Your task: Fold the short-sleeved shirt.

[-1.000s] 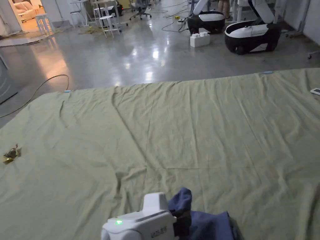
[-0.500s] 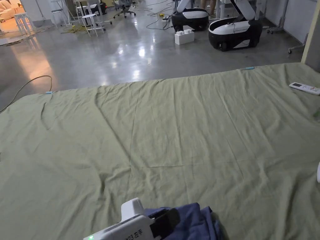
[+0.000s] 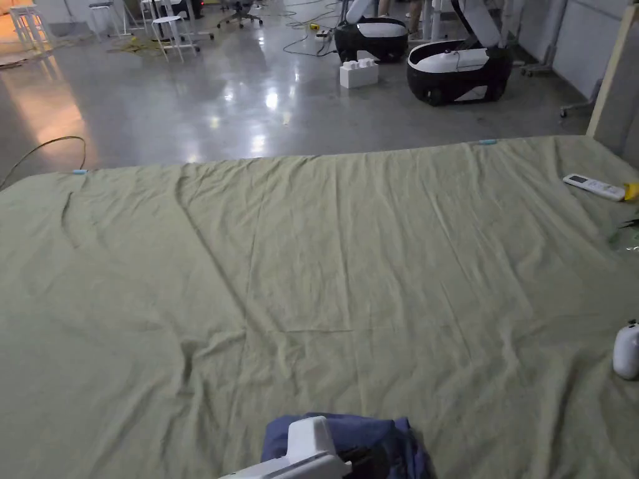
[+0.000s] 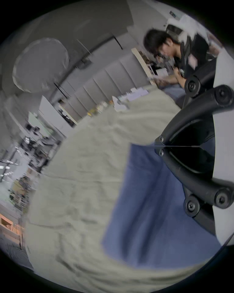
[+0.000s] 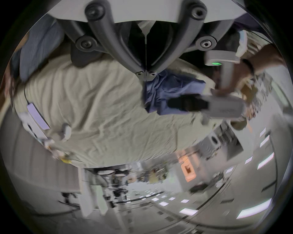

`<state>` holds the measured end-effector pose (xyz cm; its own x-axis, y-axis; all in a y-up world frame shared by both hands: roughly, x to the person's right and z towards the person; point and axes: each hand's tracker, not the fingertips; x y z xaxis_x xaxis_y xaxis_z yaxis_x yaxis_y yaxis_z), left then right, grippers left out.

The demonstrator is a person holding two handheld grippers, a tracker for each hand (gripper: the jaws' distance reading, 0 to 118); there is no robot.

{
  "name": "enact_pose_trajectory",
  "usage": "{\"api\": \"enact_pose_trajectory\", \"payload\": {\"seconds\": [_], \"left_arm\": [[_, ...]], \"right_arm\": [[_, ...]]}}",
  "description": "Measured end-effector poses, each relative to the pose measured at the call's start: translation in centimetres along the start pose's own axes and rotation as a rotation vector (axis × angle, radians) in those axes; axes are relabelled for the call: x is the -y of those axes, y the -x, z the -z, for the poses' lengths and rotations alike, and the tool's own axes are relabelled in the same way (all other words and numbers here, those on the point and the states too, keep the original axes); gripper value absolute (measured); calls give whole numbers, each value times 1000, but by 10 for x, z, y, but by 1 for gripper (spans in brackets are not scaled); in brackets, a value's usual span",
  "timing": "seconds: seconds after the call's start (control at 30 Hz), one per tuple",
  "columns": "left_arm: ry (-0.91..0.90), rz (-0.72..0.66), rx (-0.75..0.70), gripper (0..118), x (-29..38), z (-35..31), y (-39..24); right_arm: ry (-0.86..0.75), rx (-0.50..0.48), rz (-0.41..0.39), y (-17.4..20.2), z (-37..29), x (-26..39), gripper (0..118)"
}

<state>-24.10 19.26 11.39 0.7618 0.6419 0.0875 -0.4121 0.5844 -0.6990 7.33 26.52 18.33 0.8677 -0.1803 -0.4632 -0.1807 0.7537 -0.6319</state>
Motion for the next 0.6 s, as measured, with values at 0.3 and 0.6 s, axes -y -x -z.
{"api": "enact_pose_trajectory", "payload": {"seconds": [0.3, 0.6], "left_arm": [[-96, -14, -86, 28, -18, -113, 44], [25, -197, -81, 108, -19, -78, 111]], "right_arm": [[169, -123, -285, 45, 178, -46, 0], [365, -81, -215, 30, 213, -38, 0]]}}
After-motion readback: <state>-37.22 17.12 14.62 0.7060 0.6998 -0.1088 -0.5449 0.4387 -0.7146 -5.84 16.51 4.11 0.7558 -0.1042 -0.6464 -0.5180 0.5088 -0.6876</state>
